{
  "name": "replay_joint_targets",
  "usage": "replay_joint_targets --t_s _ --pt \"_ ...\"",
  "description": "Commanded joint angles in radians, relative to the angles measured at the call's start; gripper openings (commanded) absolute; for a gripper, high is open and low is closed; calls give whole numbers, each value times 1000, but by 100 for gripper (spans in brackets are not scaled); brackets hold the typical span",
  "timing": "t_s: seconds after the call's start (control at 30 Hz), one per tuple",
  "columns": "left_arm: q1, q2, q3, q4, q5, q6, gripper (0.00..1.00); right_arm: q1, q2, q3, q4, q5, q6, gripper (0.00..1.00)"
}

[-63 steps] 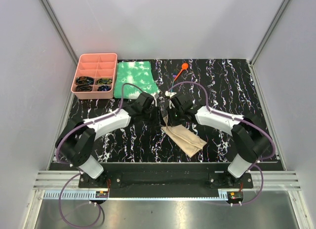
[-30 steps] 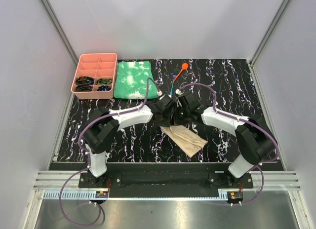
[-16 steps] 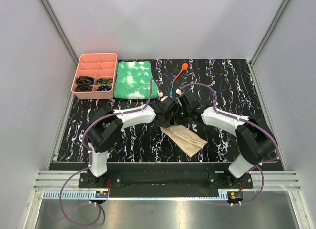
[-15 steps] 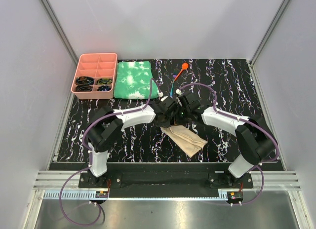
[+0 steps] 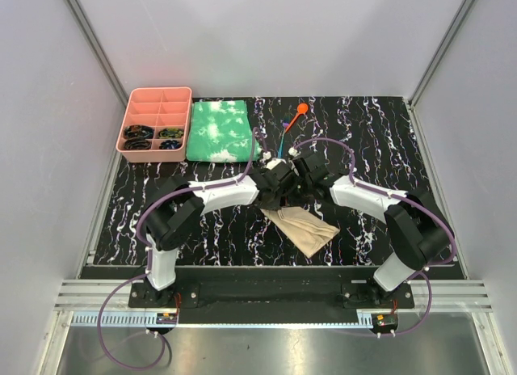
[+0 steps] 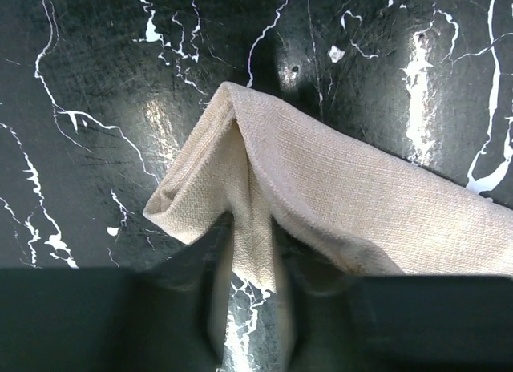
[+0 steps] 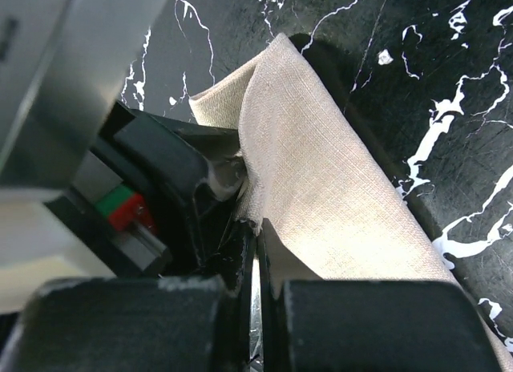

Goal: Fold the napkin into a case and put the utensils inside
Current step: Stuff the smaller-rectangle-folded napkin at the center of the board.

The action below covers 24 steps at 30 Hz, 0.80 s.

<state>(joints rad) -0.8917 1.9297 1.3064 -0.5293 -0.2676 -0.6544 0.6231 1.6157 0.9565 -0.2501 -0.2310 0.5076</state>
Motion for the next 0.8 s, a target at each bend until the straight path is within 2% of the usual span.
replay_joint_targets --t_s 0.0,0.13,0.33,0.53,0.77 --pt "-1 5 25 14 -62 16 20 -8 -28 -4 32 -31 12 0" --pt "-1 -6 34 9 -84 32 0 -8 -17 -4 31 -42 12 0" --pt "-1 -127 -24 41 -67 19 0 -8 -8 5 31 -67 22 0" --pt "10 -285 -185 227 30 -19 0 -8 18 11 40 -111 61 0" --pt "17 -264 -214 284 105 -24 0 -8 165 39 165 -284 181 0"
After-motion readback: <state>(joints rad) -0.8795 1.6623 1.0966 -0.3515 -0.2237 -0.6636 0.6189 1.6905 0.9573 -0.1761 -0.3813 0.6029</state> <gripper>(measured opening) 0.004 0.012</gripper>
